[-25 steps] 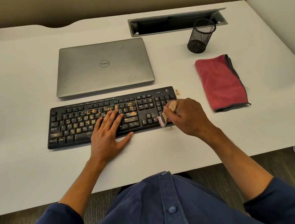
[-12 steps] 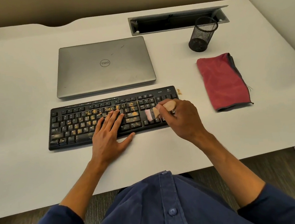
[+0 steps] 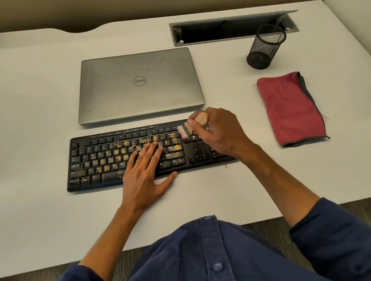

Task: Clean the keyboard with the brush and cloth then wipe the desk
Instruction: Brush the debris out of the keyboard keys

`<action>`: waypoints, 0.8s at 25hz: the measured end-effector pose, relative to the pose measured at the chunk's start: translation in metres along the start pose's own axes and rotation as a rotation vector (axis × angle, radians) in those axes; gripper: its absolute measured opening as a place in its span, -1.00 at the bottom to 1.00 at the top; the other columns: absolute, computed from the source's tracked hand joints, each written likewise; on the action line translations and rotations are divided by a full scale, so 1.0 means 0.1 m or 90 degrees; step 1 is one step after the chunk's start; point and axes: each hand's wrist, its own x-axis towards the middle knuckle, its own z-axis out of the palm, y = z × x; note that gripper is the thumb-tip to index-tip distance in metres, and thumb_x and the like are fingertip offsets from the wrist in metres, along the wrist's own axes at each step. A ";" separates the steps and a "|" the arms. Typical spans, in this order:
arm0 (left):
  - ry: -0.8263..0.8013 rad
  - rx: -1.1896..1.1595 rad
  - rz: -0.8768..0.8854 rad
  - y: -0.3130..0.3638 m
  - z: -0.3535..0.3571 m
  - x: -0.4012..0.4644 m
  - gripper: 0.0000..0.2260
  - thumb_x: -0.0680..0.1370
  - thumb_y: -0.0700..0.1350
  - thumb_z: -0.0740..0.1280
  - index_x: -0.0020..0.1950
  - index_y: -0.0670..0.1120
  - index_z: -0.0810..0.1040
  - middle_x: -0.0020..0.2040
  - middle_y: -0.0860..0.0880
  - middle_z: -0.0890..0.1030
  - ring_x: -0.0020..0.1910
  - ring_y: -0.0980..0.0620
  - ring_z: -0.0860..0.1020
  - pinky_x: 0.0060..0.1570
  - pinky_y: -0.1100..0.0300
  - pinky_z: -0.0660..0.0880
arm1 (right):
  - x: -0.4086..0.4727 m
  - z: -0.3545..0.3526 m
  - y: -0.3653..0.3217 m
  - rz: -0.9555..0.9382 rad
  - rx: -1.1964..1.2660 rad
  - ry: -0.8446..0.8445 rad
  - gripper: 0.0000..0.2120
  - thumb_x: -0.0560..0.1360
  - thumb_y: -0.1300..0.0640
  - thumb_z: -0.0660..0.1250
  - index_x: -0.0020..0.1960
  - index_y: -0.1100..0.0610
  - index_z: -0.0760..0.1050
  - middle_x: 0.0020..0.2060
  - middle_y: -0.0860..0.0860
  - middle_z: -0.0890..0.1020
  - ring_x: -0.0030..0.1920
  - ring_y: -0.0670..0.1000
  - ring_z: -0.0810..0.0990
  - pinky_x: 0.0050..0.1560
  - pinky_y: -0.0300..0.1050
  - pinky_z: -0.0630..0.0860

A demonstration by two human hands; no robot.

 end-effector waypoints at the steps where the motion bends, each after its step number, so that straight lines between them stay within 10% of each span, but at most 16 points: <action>1: 0.000 0.000 -0.001 0.00 0.00 0.00 -0.32 0.55 0.32 0.19 0.51 -0.11 0.38 0.53 -0.08 0.35 0.53 -0.04 0.29 0.50 -0.10 0.20 | 0.02 0.01 -0.01 0.004 0.040 -0.015 -0.78 0.61 -0.01 0.27 -0.04 0.02 0.67 -0.24 -0.02 0.71 -0.21 0.00 0.65 -0.11 0.04 0.59; 20: -0.014 -0.003 -0.008 -0.17 -0.16 -0.10 -0.33 0.57 0.31 0.16 0.52 -0.12 0.36 0.53 -0.09 0.34 0.53 -0.03 0.27 0.52 -0.07 0.16 | 0.48 0.05 -0.16 -0.028 -0.101 -0.187 -0.65 0.64 -0.10 0.16 0.07 0.07 0.63 -0.16 0.04 0.68 -0.15 0.03 0.60 -0.02 -0.05 0.52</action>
